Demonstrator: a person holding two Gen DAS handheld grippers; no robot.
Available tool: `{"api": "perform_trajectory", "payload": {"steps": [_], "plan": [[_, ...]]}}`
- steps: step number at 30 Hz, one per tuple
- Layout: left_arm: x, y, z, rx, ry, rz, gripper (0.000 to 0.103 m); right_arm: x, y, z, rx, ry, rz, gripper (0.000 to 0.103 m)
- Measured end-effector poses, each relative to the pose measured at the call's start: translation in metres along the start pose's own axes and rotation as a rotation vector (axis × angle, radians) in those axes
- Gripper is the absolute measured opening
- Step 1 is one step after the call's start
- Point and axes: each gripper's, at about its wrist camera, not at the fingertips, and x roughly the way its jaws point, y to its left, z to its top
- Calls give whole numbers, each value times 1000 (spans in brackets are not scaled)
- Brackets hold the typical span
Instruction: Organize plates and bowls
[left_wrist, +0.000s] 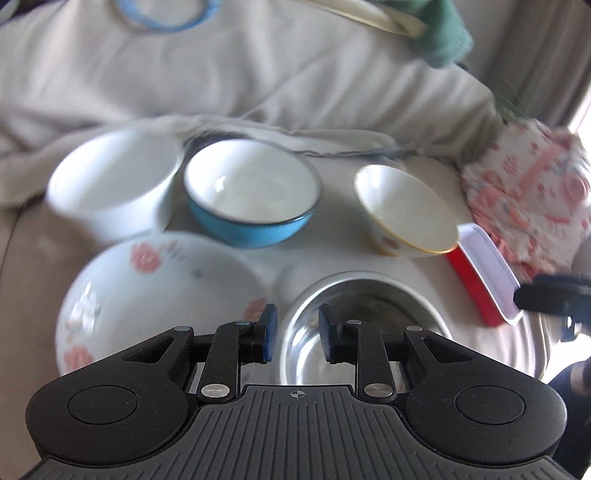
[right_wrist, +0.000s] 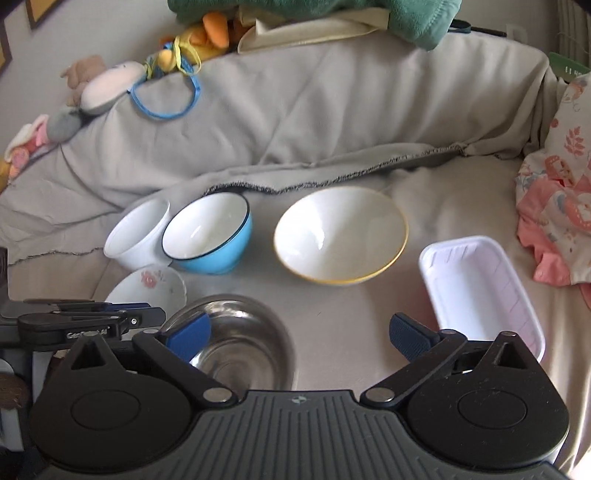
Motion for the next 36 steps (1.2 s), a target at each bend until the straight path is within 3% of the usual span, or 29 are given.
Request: {"api": "perform_trajectory", "payload": {"steps": [4, 8, 12, 16, 20, 25, 30, 32, 33, 35, 36], "plan": [[4, 15, -22, -96, 18, -12, 28, 31, 9, -18, -23, 77, 99, 103], [7, 8, -39, -111, 41, 8, 28, 72, 2, -37, 72, 161, 130, 103], [12, -11, -35, -57, 15, 59, 27, 89, -17, -51, 144, 139, 89, 103], [16, -14, -36, -24, 7, 49, 25, 101, -37, -62, 248, 218, 67, 103], [15, -13, -42, 53, -23, 44, 21, 100, -41, -66, 286, 192, 72, 103], [15, -8, -43, 20, -52, 17, 21, 100, -37, -64, 304, 196, 41, 103], [15, -15, -47, 30, -76, 74, 18, 104, -22, -63, 150, 208, 0, 103], [15, -19, -49, 45, -82, 100, 18, 101, -16, -64, 126, 162, -6, 103], [15, -21, -50, 51, -83, 109, 18, 99, -13, -64, 116, 133, 3, 101], [14, -22, -51, 57, -85, 120, 18, 94, -10, -62, 100, 68, -9, 85], [14, -22, -52, 58, -86, 123, 18, 90, -9, -62, 93, 39, -23, 83]]}}
